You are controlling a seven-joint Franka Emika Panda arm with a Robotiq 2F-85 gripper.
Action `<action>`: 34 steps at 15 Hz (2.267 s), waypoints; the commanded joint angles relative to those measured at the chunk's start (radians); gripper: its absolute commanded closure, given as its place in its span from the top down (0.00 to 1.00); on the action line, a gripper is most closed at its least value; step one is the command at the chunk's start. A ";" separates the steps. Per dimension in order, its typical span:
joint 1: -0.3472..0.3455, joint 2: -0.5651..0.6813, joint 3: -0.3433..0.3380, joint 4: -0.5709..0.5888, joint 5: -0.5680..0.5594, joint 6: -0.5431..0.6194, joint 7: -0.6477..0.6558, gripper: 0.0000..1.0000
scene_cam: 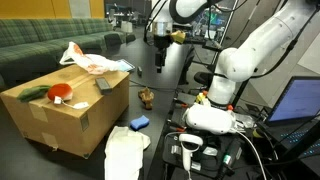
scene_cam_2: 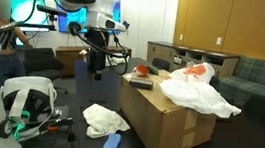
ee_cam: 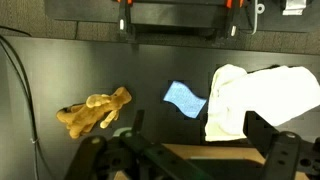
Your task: Swap the things on the box with the things on the table
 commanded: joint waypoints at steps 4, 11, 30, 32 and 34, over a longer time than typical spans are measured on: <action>0.005 -0.001 -0.005 0.008 -0.003 -0.001 0.003 1.00; -0.011 -0.002 0.004 -0.004 -0.018 0.014 0.043 1.00; -0.009 0.026 -0.004 0.028 0.096 -0.269 0.149 1.00; -0.017 0.021 0.002 0.023 0.091 -0.246 0.174 1.00; -0.024 0.011 0.003 0.016 0.090 -0.213 0.200 1.00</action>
